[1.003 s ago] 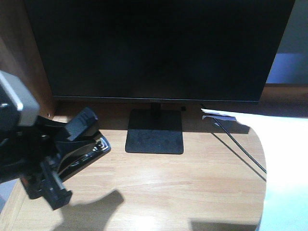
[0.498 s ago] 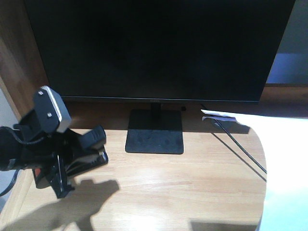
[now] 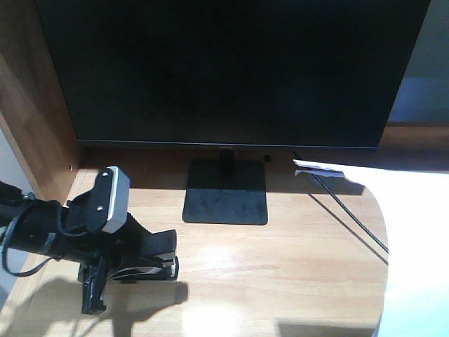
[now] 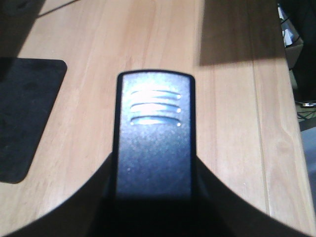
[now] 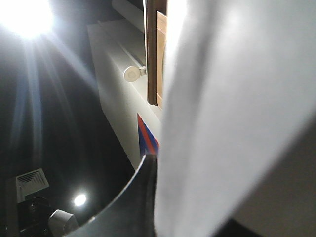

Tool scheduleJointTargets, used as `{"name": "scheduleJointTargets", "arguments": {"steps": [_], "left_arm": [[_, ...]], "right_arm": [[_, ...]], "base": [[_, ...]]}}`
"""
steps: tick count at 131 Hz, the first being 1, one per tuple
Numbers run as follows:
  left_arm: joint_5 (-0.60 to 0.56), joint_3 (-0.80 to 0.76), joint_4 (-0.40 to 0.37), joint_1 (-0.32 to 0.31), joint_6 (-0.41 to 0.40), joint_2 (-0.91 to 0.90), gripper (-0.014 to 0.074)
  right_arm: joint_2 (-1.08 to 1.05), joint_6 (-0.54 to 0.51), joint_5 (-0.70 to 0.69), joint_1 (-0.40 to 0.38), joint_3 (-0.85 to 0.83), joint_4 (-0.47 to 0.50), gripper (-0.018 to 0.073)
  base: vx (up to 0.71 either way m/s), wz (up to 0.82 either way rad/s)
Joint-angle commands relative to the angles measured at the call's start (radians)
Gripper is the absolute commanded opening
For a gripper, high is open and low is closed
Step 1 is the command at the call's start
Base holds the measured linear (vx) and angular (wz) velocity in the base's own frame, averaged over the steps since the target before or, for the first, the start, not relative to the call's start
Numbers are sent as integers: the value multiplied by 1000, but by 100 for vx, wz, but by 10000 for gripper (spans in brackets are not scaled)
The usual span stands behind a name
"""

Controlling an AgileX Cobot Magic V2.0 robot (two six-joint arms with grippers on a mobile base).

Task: Grab stapler and paper to desk for stapling
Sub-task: 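Lower the black stapler with the left gripper onto the desk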

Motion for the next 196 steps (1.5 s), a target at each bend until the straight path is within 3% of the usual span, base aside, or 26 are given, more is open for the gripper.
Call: {"name": "scheduleJointTargets", "arguments": {"steps": [1, 36, 61, 133, 162, 196], "left_arm": [[45, -47, -78, -12, 21, 6, -6], [33, -99, -76, -75, 21, 130, -6], [-48, -99, -83, -102, 21, 212, -6], [-51, -99, -74, -105, 21, 304, 15], [-52, -99, -49, -105, 21, 304, 127], [-86, -99, -32, -104, -2, 302, 381]], "right_arm": [[14, -7, -34, -7, -24, 13, -6], [14, -7, -34, -7, -24, 12, -6], [14, -7, -34, -7, -24, 12, -6], [14, -7, -34, -7, -24, 12, -6], [14, -7, -34, -7, -24, 12, -6], [14, -7, -34, -7, -24, 12, -6]], "base": [[0, 0], [0, 0], [0, 0], [0, 0], [0, 0], [0, 0]]}}
